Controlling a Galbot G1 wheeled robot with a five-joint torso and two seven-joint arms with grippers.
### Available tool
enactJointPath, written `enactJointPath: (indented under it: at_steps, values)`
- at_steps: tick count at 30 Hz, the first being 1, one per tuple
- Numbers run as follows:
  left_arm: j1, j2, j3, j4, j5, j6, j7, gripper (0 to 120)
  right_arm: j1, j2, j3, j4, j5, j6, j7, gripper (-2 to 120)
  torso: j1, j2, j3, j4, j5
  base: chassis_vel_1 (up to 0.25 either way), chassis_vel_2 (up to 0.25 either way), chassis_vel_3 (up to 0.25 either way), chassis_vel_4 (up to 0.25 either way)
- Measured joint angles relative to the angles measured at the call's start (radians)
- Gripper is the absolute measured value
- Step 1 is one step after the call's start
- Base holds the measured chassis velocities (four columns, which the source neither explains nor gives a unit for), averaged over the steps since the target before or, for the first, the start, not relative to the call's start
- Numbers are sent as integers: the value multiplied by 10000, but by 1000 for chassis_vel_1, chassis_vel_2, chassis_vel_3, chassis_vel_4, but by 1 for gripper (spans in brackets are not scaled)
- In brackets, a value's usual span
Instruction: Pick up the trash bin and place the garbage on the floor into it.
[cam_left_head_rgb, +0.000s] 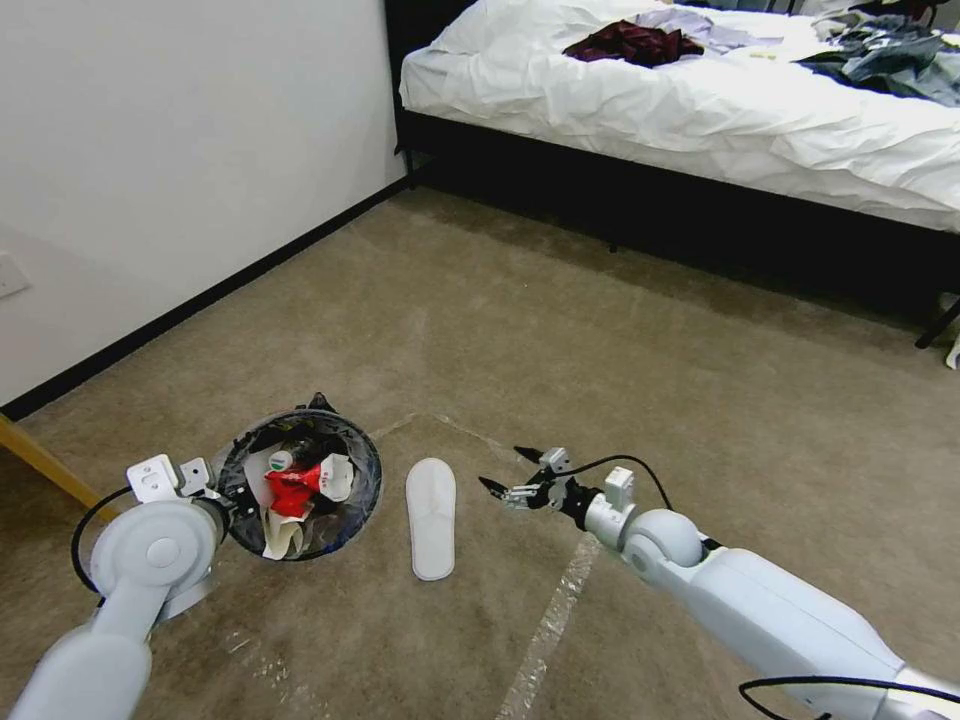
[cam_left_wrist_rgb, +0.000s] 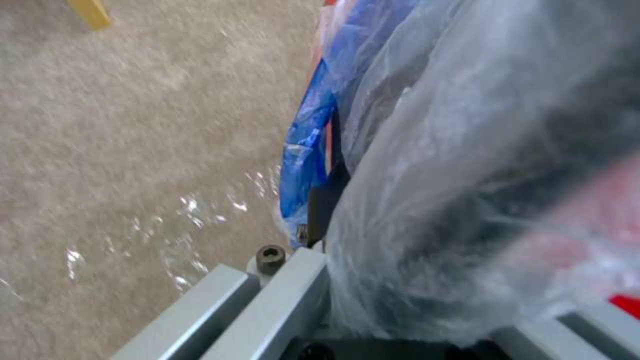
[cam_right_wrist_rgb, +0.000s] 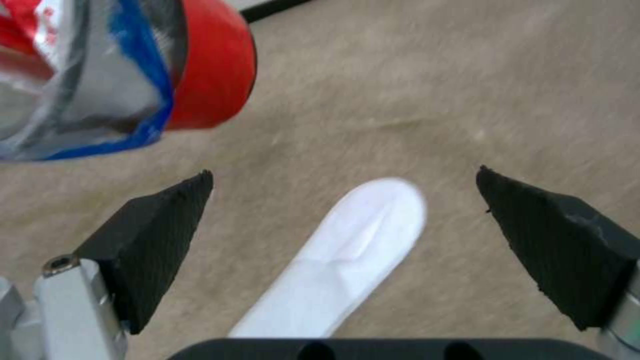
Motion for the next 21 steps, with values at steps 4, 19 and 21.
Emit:
enactJointPath:
  at_steps: [4,19,21]
  values:
    - [40,119,-250,255,172,3,526,0,116,235,-346,-78,544,-542,188,100,0,1,-1,1,-1,0,0,0,0]
    - [-95,-42,-235,752,462,4,1108,0,105,1481,-662,-1251,1814,-1468,1172,100,0,0,0,-2,0,0,0,0,0]
    - [-66,-66,-230,766,481,4,1136,0,59,1795,-582,-1601,1942,-1479,1231,100,0,0,0,-1,-1,0,0,0,0]
